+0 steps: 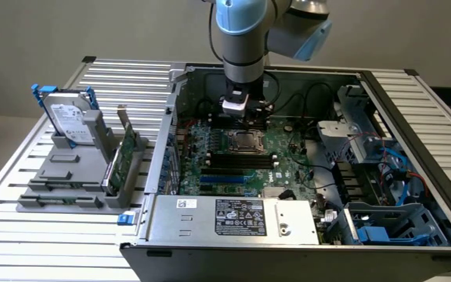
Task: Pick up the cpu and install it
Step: 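Install the first cpu locking lever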
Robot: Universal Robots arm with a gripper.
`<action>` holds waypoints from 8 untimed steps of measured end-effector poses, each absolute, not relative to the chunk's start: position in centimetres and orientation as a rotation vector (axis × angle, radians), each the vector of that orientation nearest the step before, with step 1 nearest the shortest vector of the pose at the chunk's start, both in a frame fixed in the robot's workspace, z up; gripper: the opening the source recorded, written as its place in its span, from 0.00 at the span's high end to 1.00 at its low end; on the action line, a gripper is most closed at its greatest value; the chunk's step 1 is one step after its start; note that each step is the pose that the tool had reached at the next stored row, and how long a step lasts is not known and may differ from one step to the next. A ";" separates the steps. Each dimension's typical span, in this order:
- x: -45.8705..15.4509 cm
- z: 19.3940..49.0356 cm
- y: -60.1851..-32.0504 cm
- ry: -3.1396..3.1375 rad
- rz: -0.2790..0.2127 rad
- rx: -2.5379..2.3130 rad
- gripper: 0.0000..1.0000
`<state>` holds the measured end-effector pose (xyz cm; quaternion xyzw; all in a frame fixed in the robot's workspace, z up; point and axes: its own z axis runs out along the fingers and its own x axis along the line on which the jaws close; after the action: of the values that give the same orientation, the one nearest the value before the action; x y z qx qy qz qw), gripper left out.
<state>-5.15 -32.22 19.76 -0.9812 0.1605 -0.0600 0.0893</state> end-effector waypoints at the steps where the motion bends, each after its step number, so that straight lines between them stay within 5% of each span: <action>1: -5.1 19.8 -32.2 0.479 -0.179 -2.919 0.89; 8: -5.1 20.0 -32.2 0.486 -0.181 -2.926 0.89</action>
<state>-5.14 -32.20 20.00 -0.9811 0.1630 -0.0606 0.0850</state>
